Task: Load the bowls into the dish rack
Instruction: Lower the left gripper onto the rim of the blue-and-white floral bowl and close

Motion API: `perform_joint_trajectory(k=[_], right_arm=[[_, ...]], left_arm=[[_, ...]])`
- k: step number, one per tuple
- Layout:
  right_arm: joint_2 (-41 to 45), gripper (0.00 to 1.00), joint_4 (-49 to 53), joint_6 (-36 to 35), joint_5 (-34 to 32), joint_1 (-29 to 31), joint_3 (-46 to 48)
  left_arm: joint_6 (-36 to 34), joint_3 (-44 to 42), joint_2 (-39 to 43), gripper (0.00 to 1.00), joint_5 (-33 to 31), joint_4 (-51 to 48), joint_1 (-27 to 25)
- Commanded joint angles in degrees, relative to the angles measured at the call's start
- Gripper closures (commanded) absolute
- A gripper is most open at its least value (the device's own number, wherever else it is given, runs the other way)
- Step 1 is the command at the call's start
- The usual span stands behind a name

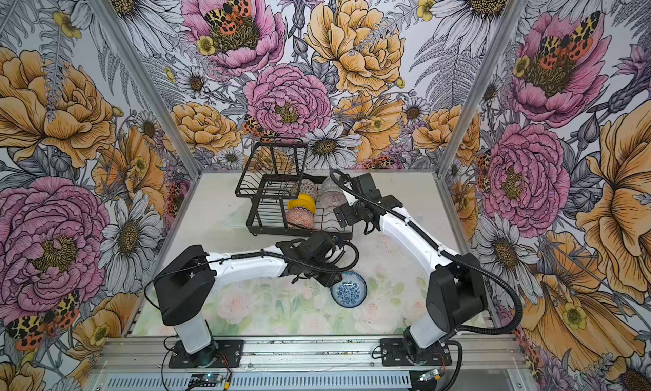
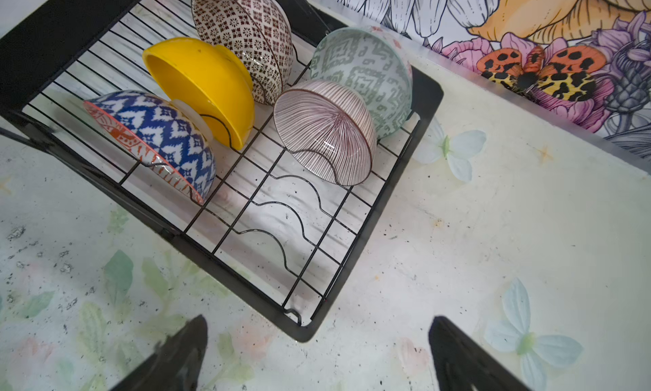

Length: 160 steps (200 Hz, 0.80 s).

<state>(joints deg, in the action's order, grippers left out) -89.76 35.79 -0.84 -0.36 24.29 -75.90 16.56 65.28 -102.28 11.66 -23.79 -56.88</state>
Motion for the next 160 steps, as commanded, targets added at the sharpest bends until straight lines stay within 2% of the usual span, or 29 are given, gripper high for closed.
perform_joint_trajectory(k=[1, 66, 104, 116, 160], right_arm=[[-0.61, 0.01, -0.11, 0.84, -0.98, -0.38, 0.57], [-0.86, 0.01, -0.11, 0.85, -1.17, -0.38, 0.74], [-0.06, 0.01, -0.02, 1.06, -1.48, -0.6, 0.75], [0.38, 0.01, -0.03, 1.22, -1.41, -0.87, 0.67], [2.47, 0.0, 0.07, 2.22, -0.97, -1.83, 1.09]], left_arm=[[0.29, 1.7, -0.5, 0.59, 1.68, 0.02, -0.42], [1.18, 2.0, -3.87, 0.77, 3.09, -0.06, -0.77], [1.22, 1.81, -2.96, 0.92, 2.18, -0.78, -0.51], [1.09, 1.62, -2.58, 1.0, 1.8, -1.13, -0.13], [0.76, 0.52, 4.02, 1.0, -1.12, -3.38, 1.85]])
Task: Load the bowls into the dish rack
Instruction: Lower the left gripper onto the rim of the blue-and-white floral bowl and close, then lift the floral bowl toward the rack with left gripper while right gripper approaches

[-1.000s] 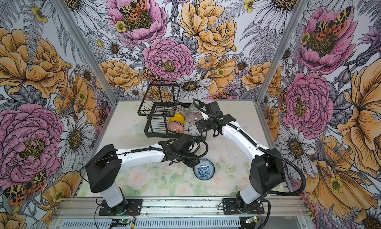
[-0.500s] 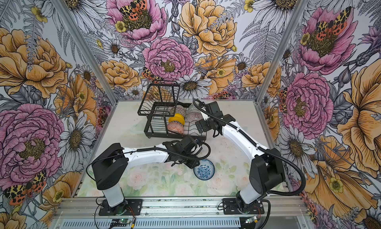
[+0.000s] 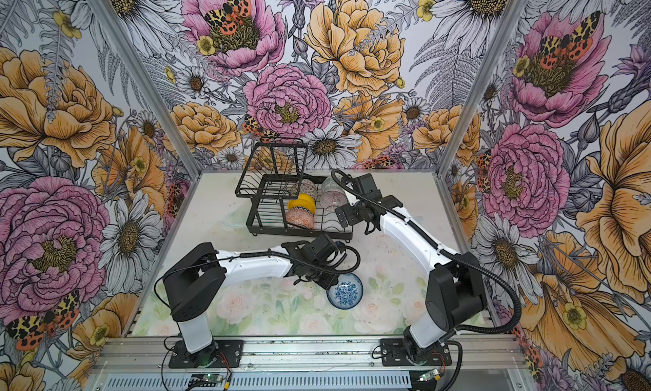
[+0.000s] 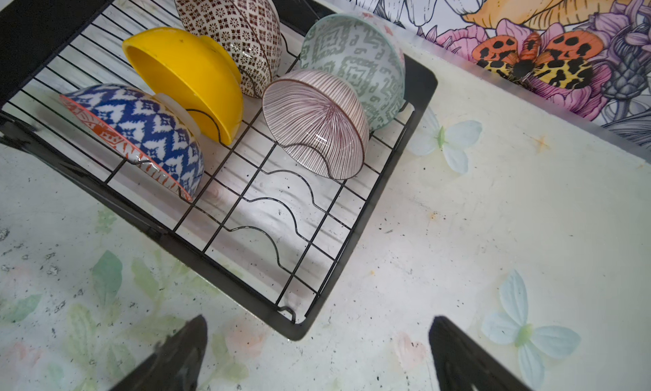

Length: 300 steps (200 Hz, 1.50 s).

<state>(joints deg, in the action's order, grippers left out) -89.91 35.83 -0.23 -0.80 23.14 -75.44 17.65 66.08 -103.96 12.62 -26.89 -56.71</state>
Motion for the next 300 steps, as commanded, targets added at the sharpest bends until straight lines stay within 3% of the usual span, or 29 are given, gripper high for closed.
perform_joint_trajectory(k=[1, 60, 134, 173, 249, 300], right_arm=[[2.71, 0.0, 0.02, 1.62, -0.53, -0.7, 0.68], [6.59, 0.01, -0.17, 3.42, 0.32, -2.46, 2.17], [14.39, 0.01, -0.19, 7.57, 13.09, -2.39, 1.15], [18.52, 0.01, -0.07, 9.97, 16.4, -0.11, 1.41], [15.36, 0.09, -1.36, 14.19, 12.64, 6.84, 1.57], [10.66, 0.14, -2.44, 15.16, 10.22, 7.45, -1.08]], left_arm=[[-0.38, -0.36, 5.88, 1.0, -2.17, -0.36, 1.77], [-1.37, -2.72, 16.25, 1.0, -8.5, -2.42, 8.32], [-2.38, -1.53, 25.18, 1.0, -20.26, 0.86, 14.25], [-0.99, -1.08, 26.0, 1.0, -22.5, 3.99, 15.37], [-1.53, 3.64, 23.2, 1.0, -22.0, 7.3, 15.58], [-2.93, 5.62, 22.23, 1.0, -21.24, 8.08, 15.22]])
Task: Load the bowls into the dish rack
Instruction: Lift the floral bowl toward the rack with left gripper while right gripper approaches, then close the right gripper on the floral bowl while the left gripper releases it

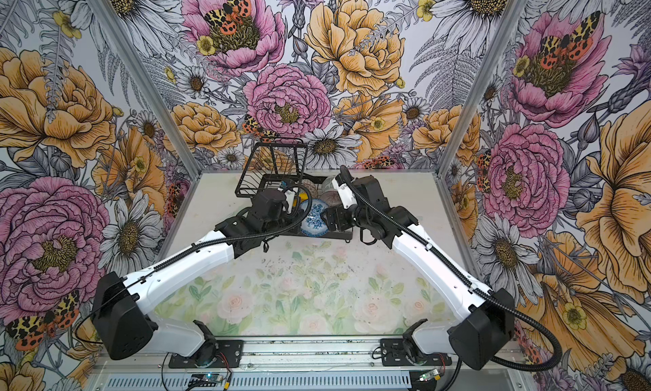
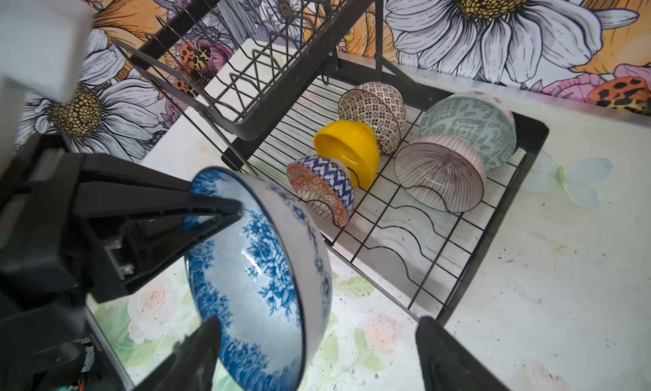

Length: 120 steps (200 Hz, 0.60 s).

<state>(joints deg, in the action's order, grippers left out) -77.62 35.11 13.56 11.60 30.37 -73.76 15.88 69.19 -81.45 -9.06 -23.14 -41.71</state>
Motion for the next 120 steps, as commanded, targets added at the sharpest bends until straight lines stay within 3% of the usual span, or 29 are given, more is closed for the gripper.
perform_joint_trajectory(k=[1, 31, 86, 120], right_arm=[[-1.72, 0.14, -1.71, 1.42, -2.18, 0.22, -2.87], [-3.82, 0.19, -2.31, 2.19, -3.12, 0.5, -3.7], [-5.01, 0.41, -2.77, 2.13, -3.79, 0.83, -3.87], [-5.51, 0.46, -2.77, 2.07, -3.25, 0.92, -3.71]], left_arm=[[-1.22, 2.52, -0.29, 1.0, 0.45, 4.37, 0.23], [-1.46, 3.1, -0.77, 1.0, 0.93, 5.02, 0.02], [-2.61, 3.98, -1.78, 1.0, 2.26, 5.43, -0.43], [-2.77, 4.59, -2.42, 1.0, 2.62, 5.44, -0.49]])
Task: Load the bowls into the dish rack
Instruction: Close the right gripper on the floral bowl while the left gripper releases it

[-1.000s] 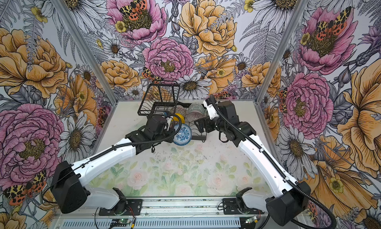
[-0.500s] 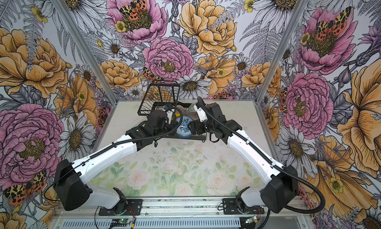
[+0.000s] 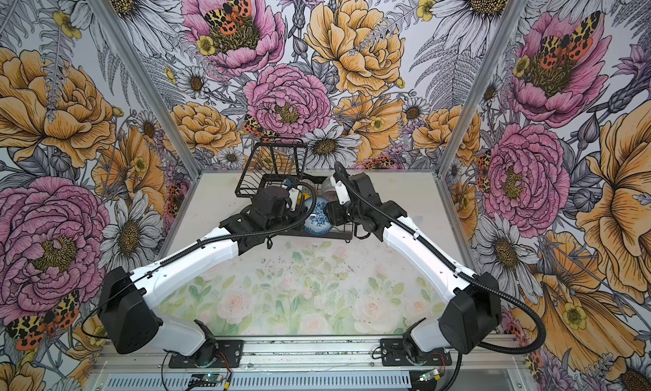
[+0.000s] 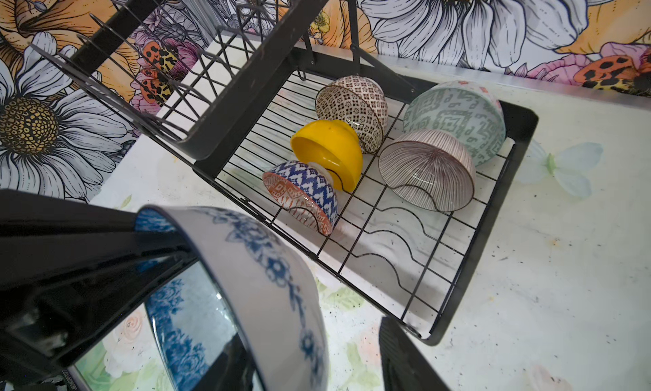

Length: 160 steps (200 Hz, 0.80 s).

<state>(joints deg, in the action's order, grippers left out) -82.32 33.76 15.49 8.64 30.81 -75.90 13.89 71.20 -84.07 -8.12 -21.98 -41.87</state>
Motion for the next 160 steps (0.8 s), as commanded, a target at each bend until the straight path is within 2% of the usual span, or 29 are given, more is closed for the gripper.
perform_joint_trajectory(k=[1, 17, 56, 92, 114, 129, 152, 160], right_arm=[[-0.86, 0.46, -1.41, 0.16, -0.34, 0.48, -1.55], [-1.3, 0.47, -1.41, -0.02, -0.46, 0.48, -1.5], [-1.96, 0.64, -1.41, -0.03, -0.28, 0.57, -1.58], [-1.65, 0.74, -1.41, -0.15, -0.37, 0.66, -1.6], [-1.33, 0.85, -1.33, -0.33, -0.64, 0.66, -1.45], [-0.92, 1.0, -1.34, -0.54, -0.83, 0.66, -1.45], [-0.42, 1.0, -1.33, -0.94, -1.59, 0.66, -1.28], [-0.24, 1.0, -1.33, -1.18, -2.25, 0.66, -1.32]], left_arm=[[-0.79, 2.61, 0.17, 1.0, 1.65, 4.3, -0.33], [-1.01, 3.0, 0.05, 1.0, 1.79, 4.31, -0.4], [-1.57, 3.15, 0.31, 1.0, 2.39, 4.22, -0.62], [-1.85, 2.71, 0.66, 1.0, 3.19, 4.22, -0.76], [-1.94, 2.5, 0.84, 1.0, 3.7, 4.02, -0.74], [-2.06, 2.46, 1.06, 1.0, 3.99, 3.51, -0.76], [-2.42, 2.66, 1.61, 1.0, 4.08, 1.15, -0.7], [-2.72, 2.8, 1.87, 0.92, 4.25, -0.02, -0.47]])
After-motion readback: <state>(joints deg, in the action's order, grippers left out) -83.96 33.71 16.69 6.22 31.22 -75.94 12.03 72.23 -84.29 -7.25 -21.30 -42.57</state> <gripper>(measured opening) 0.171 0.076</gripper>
